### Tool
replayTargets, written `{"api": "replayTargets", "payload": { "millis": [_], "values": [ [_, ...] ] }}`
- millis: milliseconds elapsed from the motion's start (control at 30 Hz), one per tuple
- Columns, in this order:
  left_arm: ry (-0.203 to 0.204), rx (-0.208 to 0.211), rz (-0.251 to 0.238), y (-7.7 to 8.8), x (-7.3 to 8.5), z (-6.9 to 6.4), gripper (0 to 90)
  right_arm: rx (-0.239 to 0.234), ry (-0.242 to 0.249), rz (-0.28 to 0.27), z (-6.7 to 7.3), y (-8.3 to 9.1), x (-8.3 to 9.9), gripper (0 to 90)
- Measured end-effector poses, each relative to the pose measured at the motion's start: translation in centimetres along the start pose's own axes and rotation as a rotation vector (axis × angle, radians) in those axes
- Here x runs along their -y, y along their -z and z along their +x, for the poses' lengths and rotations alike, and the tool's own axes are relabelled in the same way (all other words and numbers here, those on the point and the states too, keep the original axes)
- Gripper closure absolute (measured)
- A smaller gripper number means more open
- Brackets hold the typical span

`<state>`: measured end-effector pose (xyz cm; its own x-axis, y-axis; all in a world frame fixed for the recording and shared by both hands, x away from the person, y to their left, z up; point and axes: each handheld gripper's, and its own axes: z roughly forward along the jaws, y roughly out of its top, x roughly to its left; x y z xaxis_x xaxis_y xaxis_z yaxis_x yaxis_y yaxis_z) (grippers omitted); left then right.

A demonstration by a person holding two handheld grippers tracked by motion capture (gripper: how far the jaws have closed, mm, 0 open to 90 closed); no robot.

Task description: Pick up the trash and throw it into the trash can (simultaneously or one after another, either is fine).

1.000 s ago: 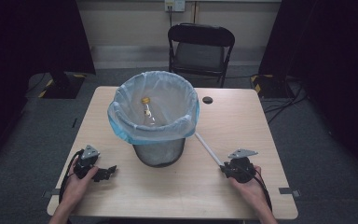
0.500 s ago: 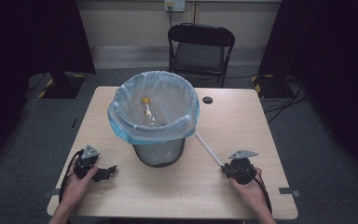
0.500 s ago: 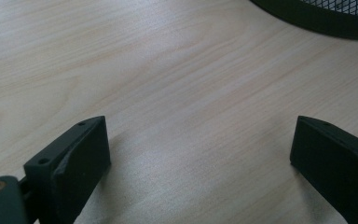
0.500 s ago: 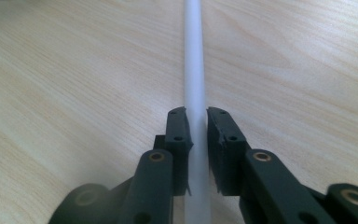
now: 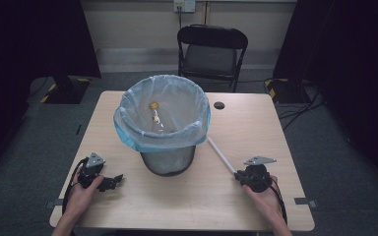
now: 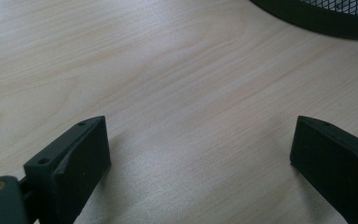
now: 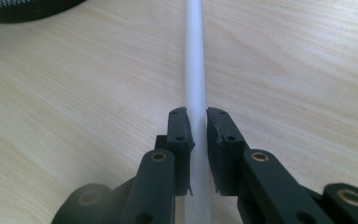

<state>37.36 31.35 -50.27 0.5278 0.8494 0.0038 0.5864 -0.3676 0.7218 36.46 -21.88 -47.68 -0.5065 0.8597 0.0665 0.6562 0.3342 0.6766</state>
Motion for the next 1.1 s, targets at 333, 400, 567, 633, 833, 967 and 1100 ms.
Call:
{"api": "replayTargets", "payload": {
  "millis": [333,400,567,633,833,967,1100],
  "values": [
    [0.000,0.000,0.001,0.0,0.0,0.0,4.3,-0.004,-0.024,-0.054,-0.4,0.5,-0.6,80.4],
    [0.001,0.000,0.000,0.0,0.0,0.0,4.3,-0.002,-0.025,-0.075,-0.3,0.7,-0.9,80.4],
    [0.001,0.000,0.000,0.0,0.0,0.0,4.3,0.000,-0.034,-0.105,-0.4,1.2,-1.5,80.4],
    [0.001,0.000,0.000,0.0,0.0,0.0,4.3,0.003,-0.040,-0.119,-0.5,1.4,-1.8,80.4],
    [0.001,0.000,0.000,0.0,0.0,0.0,4.3,0.009,-0.042,-0.167,-0.9,2.3,-2.8,80.4],
    [0.001,-0.001,0.001,0.0,0.0,0.0,4.3,0.015,-0.048,-0.197,-1.3,2.9,-3.4,80.4],
    [0.001,0.000,0.000,0.0,0.0,0.0,4.3,0.014,-0.056,-0.221,-1.6,3.4,-3.9,80.5]
  ]
}}
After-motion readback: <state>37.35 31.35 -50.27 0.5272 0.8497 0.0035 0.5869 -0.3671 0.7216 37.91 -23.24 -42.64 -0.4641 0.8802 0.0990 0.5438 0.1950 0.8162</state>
